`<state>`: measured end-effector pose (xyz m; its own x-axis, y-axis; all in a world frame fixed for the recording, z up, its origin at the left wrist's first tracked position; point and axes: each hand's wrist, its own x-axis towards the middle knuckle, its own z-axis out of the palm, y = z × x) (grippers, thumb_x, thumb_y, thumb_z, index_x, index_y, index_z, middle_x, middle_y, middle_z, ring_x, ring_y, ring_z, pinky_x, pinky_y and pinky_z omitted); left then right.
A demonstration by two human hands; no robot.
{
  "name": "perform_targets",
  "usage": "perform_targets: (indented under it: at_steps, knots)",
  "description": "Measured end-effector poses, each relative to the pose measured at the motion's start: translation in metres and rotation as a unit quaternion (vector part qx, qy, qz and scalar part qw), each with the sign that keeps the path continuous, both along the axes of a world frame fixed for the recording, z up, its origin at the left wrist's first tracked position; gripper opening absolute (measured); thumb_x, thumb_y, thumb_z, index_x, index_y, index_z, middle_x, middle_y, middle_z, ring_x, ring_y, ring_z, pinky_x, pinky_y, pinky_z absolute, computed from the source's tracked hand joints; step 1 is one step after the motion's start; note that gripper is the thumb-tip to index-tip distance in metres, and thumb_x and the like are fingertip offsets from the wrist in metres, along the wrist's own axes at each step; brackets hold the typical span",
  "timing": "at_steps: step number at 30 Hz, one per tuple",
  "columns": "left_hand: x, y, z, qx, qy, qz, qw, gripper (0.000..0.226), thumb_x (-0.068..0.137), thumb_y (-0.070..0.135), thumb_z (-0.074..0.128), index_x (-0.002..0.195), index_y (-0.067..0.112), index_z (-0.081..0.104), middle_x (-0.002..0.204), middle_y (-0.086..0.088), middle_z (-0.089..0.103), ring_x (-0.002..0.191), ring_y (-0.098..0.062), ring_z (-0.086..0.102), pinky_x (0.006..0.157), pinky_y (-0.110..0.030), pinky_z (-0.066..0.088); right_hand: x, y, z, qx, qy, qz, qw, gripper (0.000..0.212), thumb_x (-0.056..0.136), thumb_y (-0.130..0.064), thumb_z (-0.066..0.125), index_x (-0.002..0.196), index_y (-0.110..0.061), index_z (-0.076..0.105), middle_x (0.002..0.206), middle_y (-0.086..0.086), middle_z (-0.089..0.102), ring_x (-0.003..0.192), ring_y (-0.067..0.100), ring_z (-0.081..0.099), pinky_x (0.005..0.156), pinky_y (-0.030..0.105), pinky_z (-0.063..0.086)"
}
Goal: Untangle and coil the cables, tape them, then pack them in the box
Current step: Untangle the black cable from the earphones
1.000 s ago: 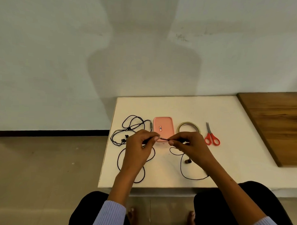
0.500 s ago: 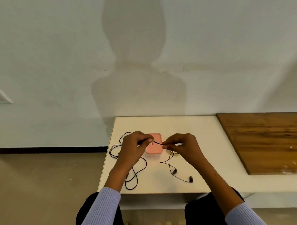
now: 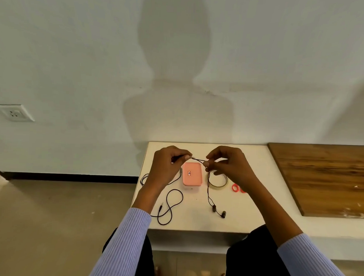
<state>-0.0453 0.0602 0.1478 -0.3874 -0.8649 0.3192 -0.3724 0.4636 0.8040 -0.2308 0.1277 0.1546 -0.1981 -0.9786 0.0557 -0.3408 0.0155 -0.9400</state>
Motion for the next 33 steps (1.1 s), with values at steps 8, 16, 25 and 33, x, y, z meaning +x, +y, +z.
perform_targets:
  at_steps: [8,16,25,33]
  knots:
    - [-0.003,0.000,-0.003,0.030,0.011,0.001,0.999,0.014,0.086,0.013,0.065,0.097,0.012,0.074,0.094,-0.003,0.073,0.091,-0.013,0.065,0.079,-0.019,0.050,0.008,-0.001,-0.006,0.021,0.002,0.079,0.997,0.018,0.091,-0.019,0.060,0.103,-0.011,0.071,0.090,0.000,0.073,0.078,-0.001,0.064,0.065,0.007,0.046]
    - [0.005,-0.008,-0.003,0.042,0.063,0.019,0.997,0.012,0.085,0.011,0.067,0.094,0.012,0.075,0.091,-0.001,0.073,0.091,-0.011,0.067,0.083,-0.022,0.052,0.006,0.005,-0.011,0.094,-0.118,0.041,0.988,0.040,0.095,-0.036,0.049,0.095,-0.002,0.071,0.092,-0.002,0.075,0.049,0.010,0.037,0.045,0.018,0.027]
    - [-0.001,-0.005,-0.002,0.045,0.049,-0.022,0.998,0.014,0.086,0.011,0.066,0.097,0.011,0.074,0.095,-0.002,0.073,0.094,-0.012,0.067,0.087,-0.028,0.053,0.015,0.003,-0.008,0.059,-0.037,0.066,0.995,0.013,0.074,-0.007,0.077,0.086,-0.001,0.075,0.117,-0.002,0.064,0.053,-0.005,0.059,0.048,0.013,0.042]
    - [0.002,-0.007,0.002,0.041,0.061,-0.036,0.997,0.013,0.086,0.010,0.066,0.095,0.011,0.075,0.093,-0.001,0.073,0.093,-0.011,0.067,0.086,-0.031,0.054,0.012,0.003,-0.007,0.065,-0.076,0.072,0.992,0.024,0.085,-0.008,0.067,0.107,-0.007,0.056,0.093,0.006,0.075,0.046,0.011,0.050,0.045,0.020,0.041]
